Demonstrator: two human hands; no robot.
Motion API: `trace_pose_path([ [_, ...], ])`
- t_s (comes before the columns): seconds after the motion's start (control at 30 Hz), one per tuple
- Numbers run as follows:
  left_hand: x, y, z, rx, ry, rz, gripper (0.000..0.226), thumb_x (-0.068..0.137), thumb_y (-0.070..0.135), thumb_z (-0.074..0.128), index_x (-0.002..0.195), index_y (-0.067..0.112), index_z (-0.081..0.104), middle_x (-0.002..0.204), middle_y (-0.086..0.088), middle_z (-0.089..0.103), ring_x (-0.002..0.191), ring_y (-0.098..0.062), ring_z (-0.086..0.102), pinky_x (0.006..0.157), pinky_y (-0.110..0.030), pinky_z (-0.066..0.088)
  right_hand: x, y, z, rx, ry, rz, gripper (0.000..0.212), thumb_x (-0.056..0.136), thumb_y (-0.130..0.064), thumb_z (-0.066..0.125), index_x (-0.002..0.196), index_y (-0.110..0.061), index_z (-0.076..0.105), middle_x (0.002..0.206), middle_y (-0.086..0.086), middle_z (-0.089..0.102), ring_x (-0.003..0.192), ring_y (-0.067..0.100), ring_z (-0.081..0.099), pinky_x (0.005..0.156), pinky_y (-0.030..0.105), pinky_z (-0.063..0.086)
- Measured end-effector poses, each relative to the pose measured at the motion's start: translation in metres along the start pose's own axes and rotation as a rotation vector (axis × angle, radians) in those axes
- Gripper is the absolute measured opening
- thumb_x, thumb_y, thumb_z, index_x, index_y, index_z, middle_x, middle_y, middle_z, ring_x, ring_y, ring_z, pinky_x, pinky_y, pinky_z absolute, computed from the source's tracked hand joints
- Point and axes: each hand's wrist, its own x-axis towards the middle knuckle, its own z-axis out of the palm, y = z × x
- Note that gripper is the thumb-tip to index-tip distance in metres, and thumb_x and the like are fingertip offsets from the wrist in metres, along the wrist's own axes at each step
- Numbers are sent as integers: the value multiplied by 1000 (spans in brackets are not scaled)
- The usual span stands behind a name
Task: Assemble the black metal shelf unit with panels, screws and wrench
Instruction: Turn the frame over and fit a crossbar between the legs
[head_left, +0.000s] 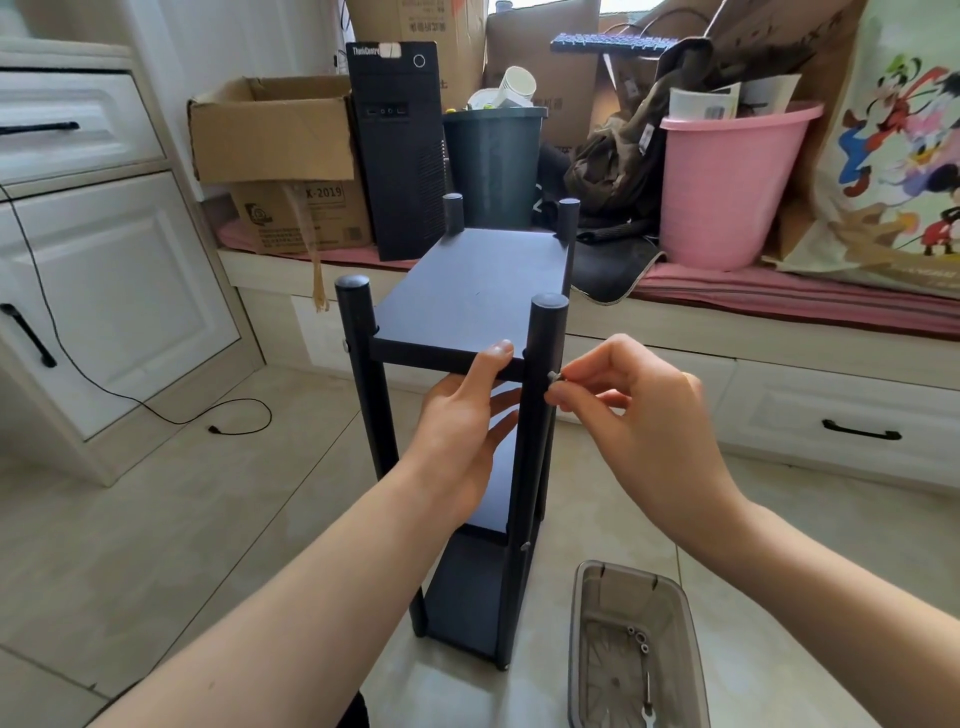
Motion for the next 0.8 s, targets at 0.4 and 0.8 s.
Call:
trace_pose_path([
  [0.4, -1, -1, 2, 2, 6, 9, 35, 99, 39, 57, 117, 10, 65, 110, -8, 75, 105, -18, 72, 84, -29, 54, 0, -3, 0, -108, -18, -48, 10, 87, -10, 74, 88, -13, 64, 78, -13, 66, 79, 3, 65, 69, 9, 49],
  [0.8, -2, 1, 6, -43, 33, 20, 49, 98, 39, 59, 130, 2, 61, 112, -11, 74, 104, -21, 72, 91, -34, 54, 5, -1, 2, -93, -24, 2, 13, 85, -13, 75, 84, -18, 63, 74, -12, 69, 73, 1, 67, 66, 8, 47],
])
